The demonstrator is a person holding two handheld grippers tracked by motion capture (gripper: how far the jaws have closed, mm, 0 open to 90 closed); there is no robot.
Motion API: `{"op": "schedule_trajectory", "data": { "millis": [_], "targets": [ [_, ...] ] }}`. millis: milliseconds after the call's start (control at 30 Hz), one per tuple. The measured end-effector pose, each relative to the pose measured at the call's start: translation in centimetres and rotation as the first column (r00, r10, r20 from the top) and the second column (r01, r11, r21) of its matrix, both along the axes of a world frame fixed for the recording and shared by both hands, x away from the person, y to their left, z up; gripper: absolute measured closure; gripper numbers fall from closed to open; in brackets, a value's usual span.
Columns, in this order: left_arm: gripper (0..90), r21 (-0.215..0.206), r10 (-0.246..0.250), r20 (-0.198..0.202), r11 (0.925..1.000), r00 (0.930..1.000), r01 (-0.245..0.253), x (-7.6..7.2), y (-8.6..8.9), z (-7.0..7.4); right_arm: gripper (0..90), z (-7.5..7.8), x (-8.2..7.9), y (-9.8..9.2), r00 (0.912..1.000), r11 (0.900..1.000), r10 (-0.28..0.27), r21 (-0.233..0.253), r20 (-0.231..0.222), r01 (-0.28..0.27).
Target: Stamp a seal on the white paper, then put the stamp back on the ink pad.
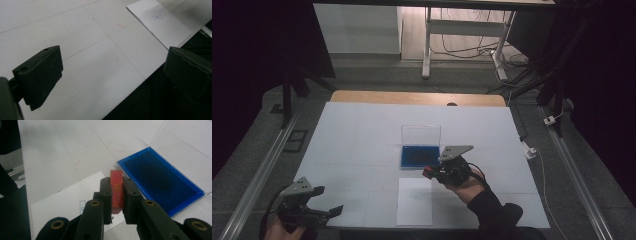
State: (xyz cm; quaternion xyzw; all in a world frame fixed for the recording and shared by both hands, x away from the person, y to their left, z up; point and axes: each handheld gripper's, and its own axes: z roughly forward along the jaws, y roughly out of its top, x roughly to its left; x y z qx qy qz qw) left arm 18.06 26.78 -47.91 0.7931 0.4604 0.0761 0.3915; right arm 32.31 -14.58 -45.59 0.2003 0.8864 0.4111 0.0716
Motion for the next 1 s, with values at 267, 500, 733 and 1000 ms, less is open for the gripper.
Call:
{"op": "schedule_trajectory", "data": {
  "millis": [267,500,733,1000],
  "targets": [
    [2.7,0.005,0.003,0.000,1.0000,1.0000,-0.003,0.0,-0.1,0.0,80.4,0.1,1.0,0.2,0.9997,1.000,-0.014,0.018,-0.018,0.014],
    [2.7,0.003,0.002,0.000,1.0000,1.0000,-0.002,0.0,0.0,0.0,80.4,0.0,1.8,0.4,0.9992,0.999,-0.033,0.019,-0.023,0.033],
    [2.7,0.002,0.003,-0.001,1.0000,1.0000,-0.003,0.0,0.0,0.0,80.5,0.0,2.4,0.5,0.9990,0.999,-0.037,0.029,-0.027,0.037],
    [2.7,0.004,0.002,0.000,1.0000,1.0000,-0.002,0.0,0.0,0.0,80.4,-0.2,3.3,0.6,0.9988,0.999,-0.037,0.023,-0.030,0.038]
  ]
}}
